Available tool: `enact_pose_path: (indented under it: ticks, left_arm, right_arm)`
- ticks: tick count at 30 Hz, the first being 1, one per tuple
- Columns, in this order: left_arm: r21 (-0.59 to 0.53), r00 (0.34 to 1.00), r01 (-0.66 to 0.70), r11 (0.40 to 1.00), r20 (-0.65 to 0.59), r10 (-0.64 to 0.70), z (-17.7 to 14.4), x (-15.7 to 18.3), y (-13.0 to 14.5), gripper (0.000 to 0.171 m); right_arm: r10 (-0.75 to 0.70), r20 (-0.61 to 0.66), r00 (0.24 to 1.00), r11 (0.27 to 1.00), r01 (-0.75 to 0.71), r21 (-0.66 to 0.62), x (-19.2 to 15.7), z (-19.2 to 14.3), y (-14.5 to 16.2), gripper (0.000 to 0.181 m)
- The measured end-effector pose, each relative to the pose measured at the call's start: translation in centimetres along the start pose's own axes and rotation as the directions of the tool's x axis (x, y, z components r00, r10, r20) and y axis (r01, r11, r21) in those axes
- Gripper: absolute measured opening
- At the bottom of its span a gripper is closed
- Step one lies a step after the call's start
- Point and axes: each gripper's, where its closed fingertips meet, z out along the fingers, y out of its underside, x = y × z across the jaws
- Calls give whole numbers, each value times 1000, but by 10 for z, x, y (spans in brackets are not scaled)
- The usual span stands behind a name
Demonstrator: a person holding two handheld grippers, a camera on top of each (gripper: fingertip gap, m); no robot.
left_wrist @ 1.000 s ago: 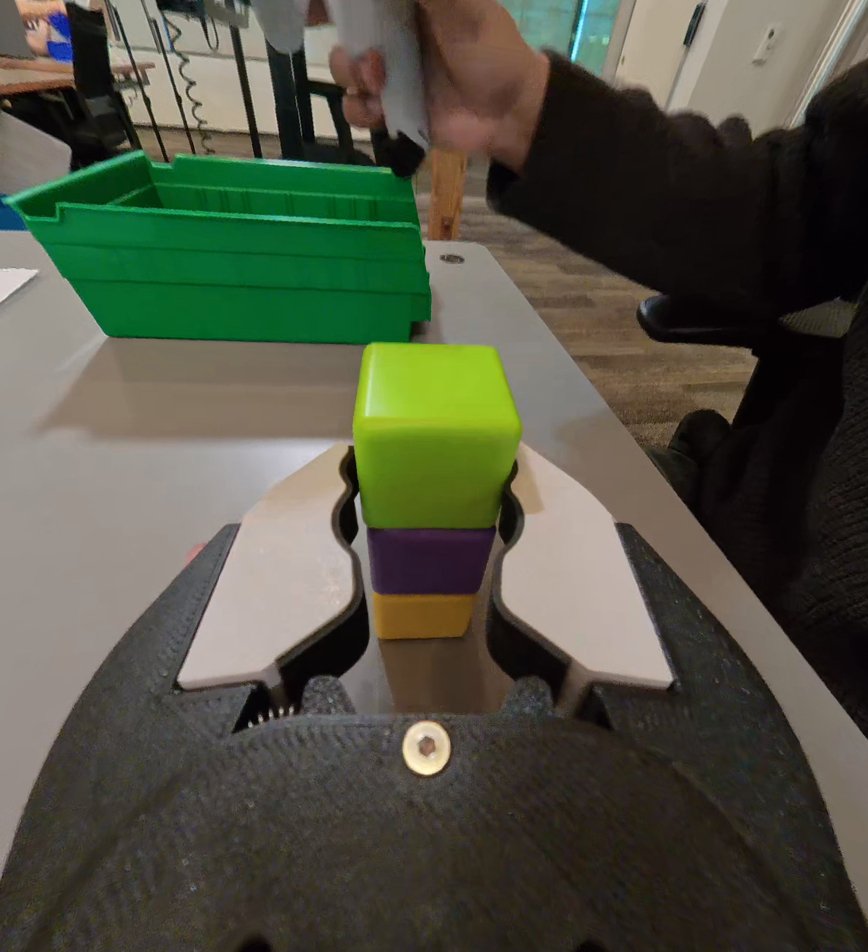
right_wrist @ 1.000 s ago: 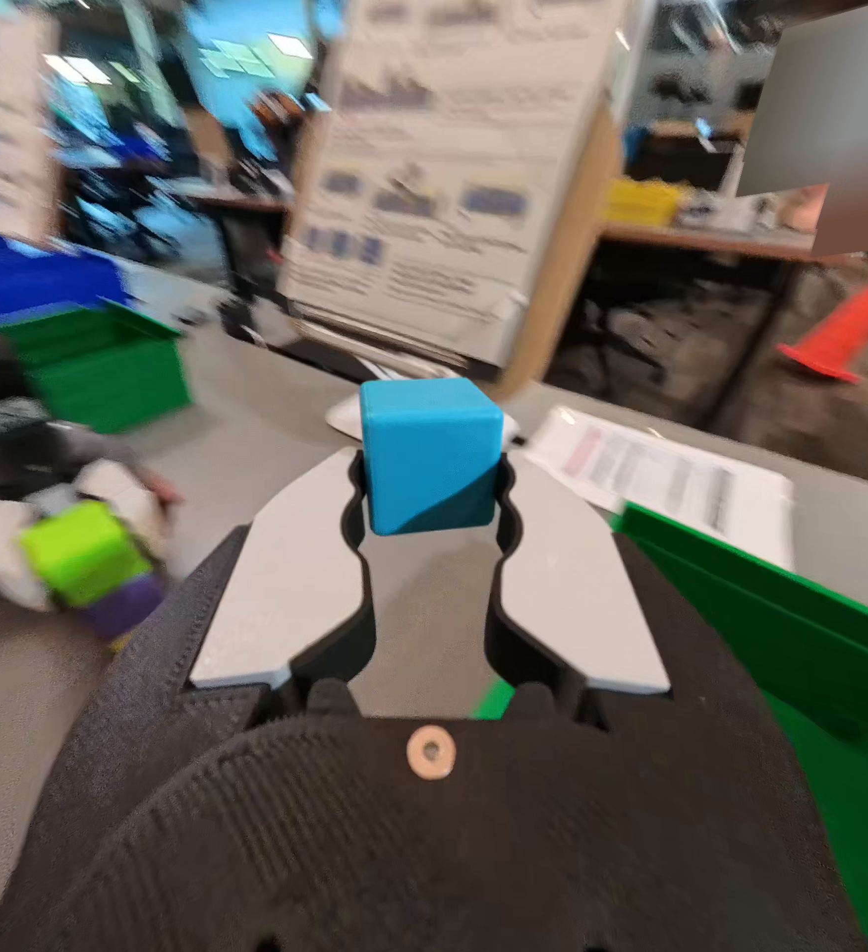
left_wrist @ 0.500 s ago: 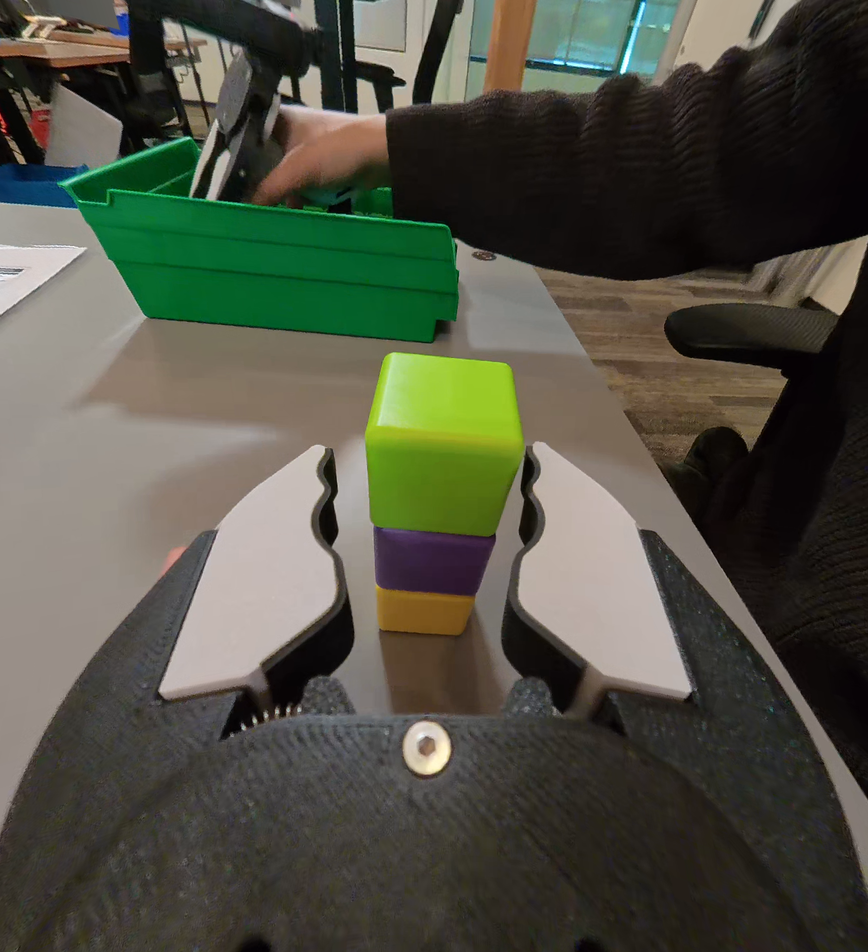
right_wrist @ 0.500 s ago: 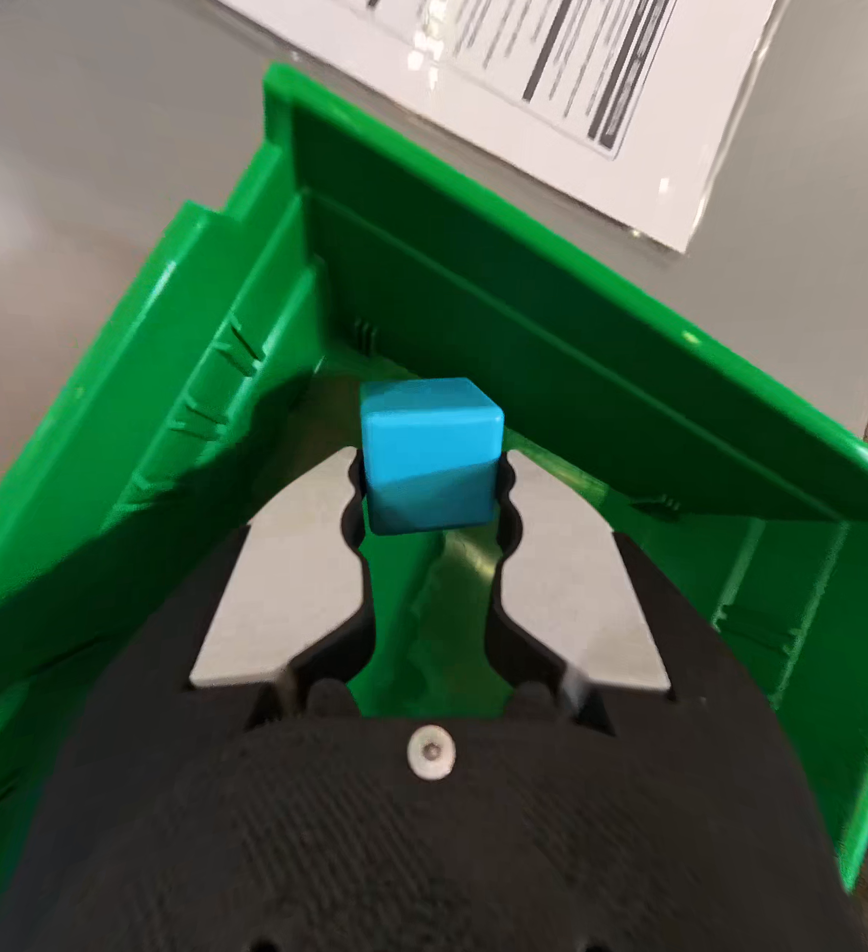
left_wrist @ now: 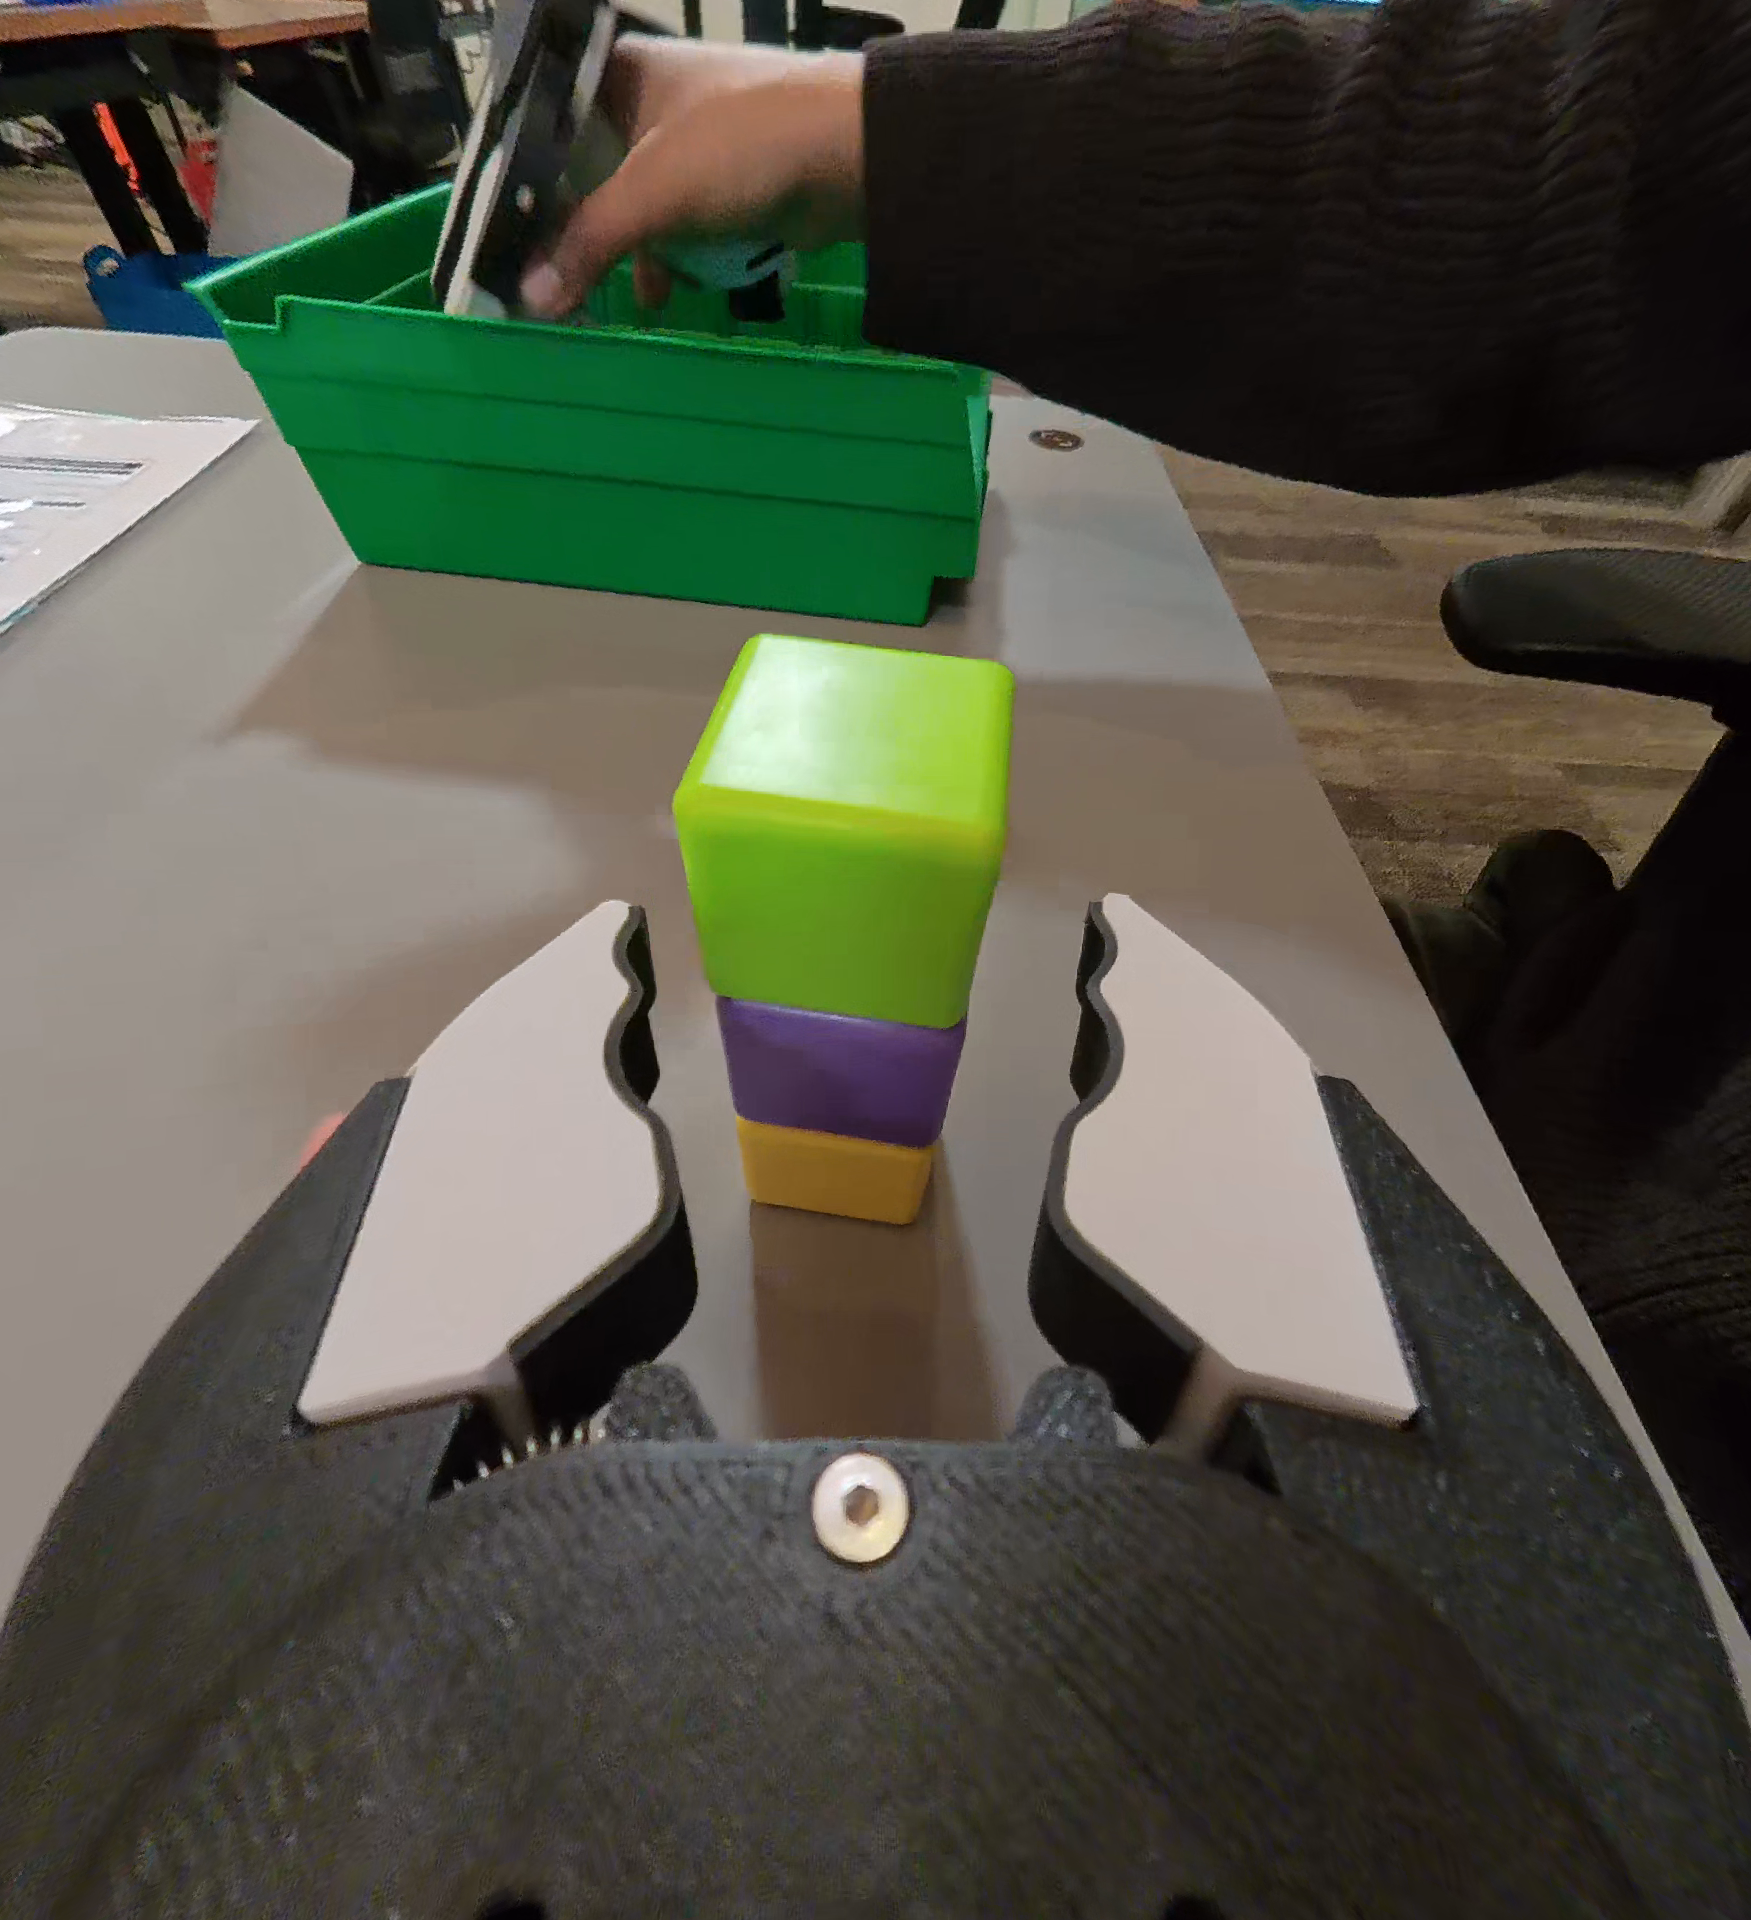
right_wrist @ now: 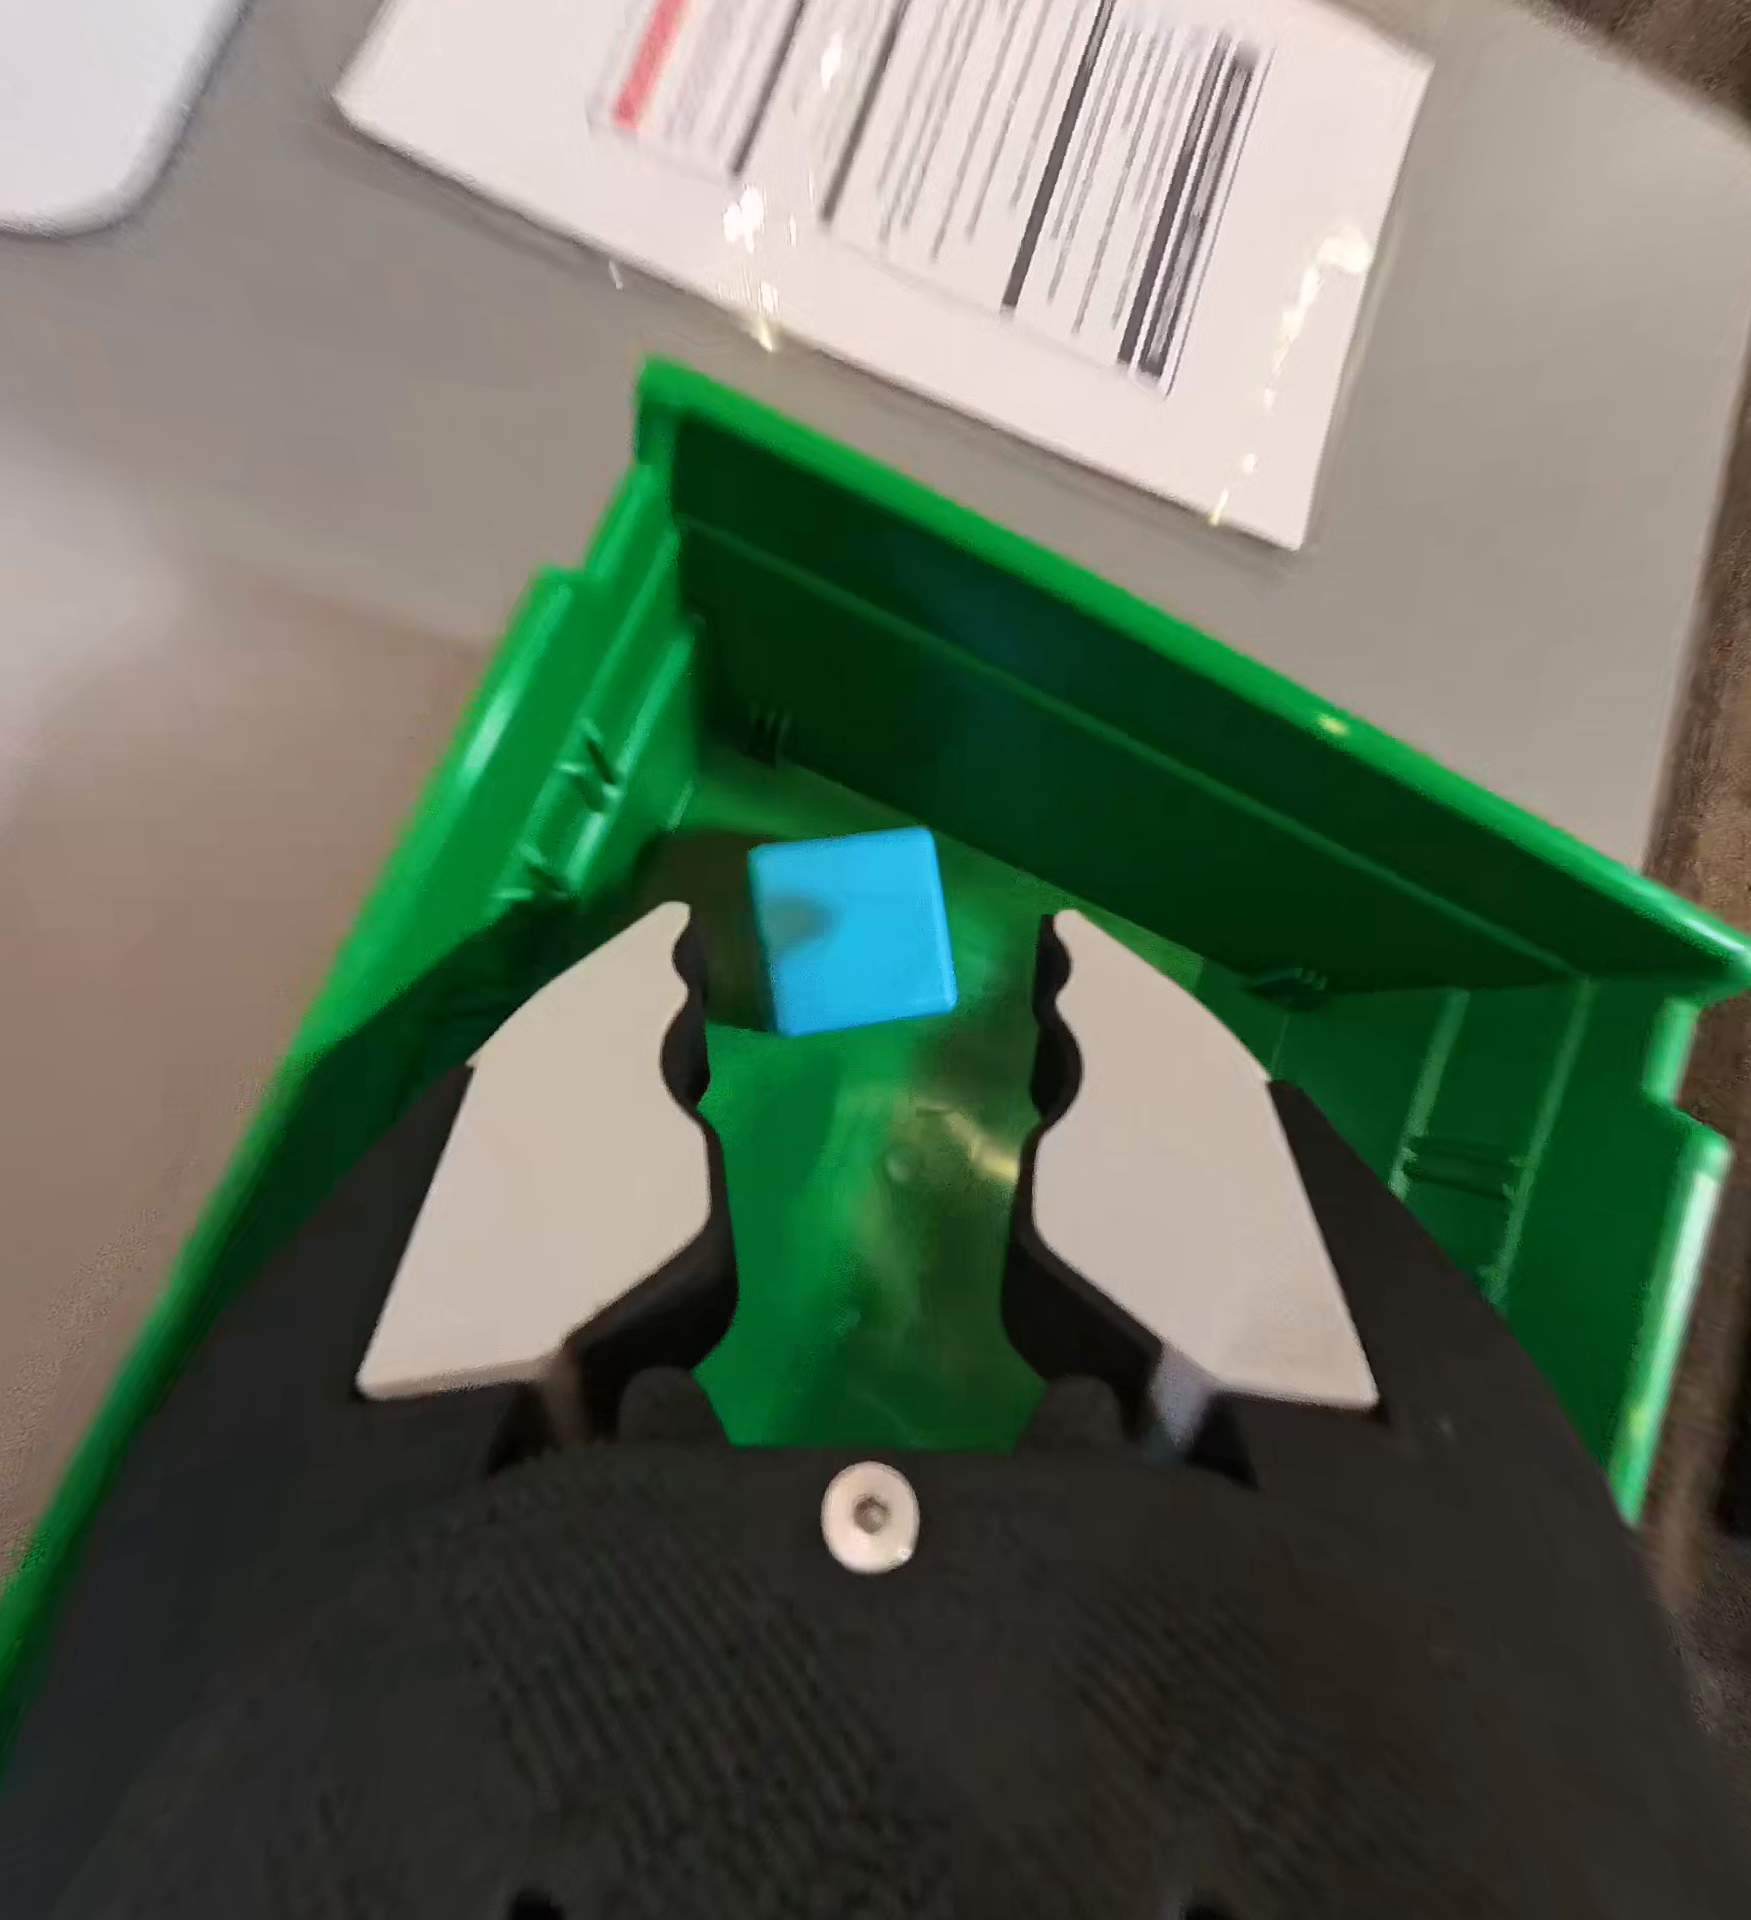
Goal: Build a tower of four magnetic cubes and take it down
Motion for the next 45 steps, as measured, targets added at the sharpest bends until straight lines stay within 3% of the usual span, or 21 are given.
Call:
enact_pose_path:
  ticks: [4,6,8,10,13,15,21,30,45]
  left_arm:
    - [12,1000,15,1000,24,-16,-1,-7,2,82]
    - [8,999,42,999,25,-42,-1,-10,6,83]
    - [10,996,81,997,25,-81,1,-13,9,84]
    - [1,994,101,995,26,-101,2,-14,12,85]
    - [-20,994,106,994,41,-105,4,-15,14,87]
    - [-41,993,113,993,27,-112,7,-12,16,88]
    - [-128,998,69,989,13,-68,14,-4,27,85]
    - [-125,996,84,989,-19,-88,14,-3,26,74]
    - [-164,997,70,984,-31,-76,17,0,31,68]
  right_arm:
    - [30,89,996,951,-56,305,-39,-75,-43,64]
    - [-16,229,973,865,-101,491,-89,-119,-63,64]
    - [-111,377,919,789,-149,596,-151,-152,-66,68]
    - [-214,467,858,735,-174,656,-209,-169,-58,72]
    - [-311,471,825,634,-189,750,-264,-174,-42,46]
    - [-371,466,803,592,-182,785,-288,-170,-32,43]
    - [-385,621,682,678,-248,692,-318,-154,-19,61]
    - [-459,609,647,696,-164,699,-340,-139,-3,70]
    - [-456,635,624,707,-181,684,-355,-130,0,73]
